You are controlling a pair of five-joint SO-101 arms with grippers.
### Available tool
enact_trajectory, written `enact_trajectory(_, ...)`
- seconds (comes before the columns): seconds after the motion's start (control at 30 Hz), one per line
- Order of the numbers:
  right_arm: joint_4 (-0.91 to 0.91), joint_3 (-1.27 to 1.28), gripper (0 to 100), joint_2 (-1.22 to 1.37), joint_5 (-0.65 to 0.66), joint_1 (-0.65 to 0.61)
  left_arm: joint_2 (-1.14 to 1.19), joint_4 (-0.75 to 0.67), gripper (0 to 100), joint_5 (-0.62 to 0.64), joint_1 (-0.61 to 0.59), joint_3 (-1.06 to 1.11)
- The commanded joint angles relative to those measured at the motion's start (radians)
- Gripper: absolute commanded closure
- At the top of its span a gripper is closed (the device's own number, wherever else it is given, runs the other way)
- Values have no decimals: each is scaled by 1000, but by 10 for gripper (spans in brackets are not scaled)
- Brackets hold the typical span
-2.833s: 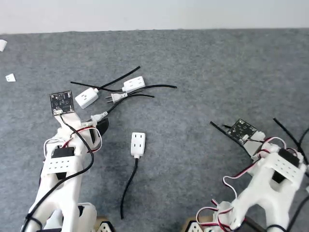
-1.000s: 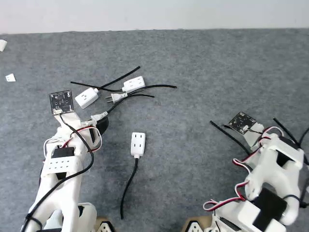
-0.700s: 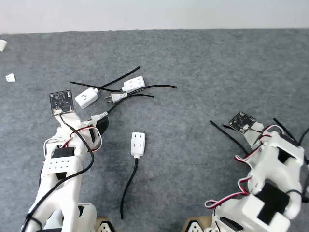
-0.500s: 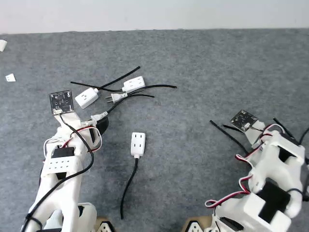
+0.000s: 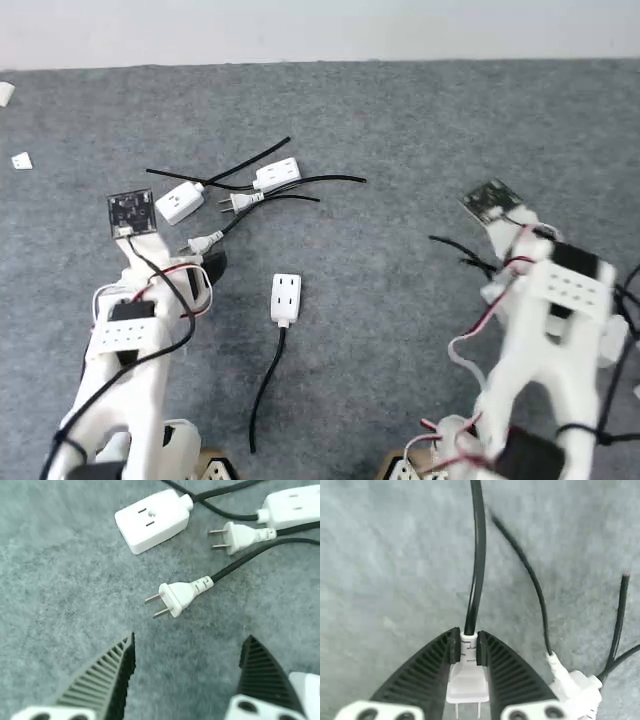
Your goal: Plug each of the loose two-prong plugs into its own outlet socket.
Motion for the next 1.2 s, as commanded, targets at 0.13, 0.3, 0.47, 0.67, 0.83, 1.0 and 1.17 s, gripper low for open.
enact_trajectory(0.13, 44, -124, 990, -255, -361, -390, 258, 198, 684, -8, 0, -308)
enact_trajectory(0.3, 2, -169, 990, -288, -463, -636, 311, 255, 776, -25, 8, -363)
enact_trajectory(0.47, -108, -193, 990, -288, -557, -750, 311, 262, 996, -149, 41, -363)
enact_trajectory(0.67, -197, -192, 990, -288, -592, -816, 311, 342, 988, -245, 71, -371)
enact_trajectory(0.83, -200, -176, 990, -291, -592, -898, 311, 448, 988, -442, 132, -383)
enact_trajectory(1.0, -199, -149, 990, -297, -620, -951, 319, 473, 988, -503, 169, -381)
enact_trajectory(1.17, -177, -144, 990, -286, -660, -980, 319, 474, 988, -522, 173, -380)
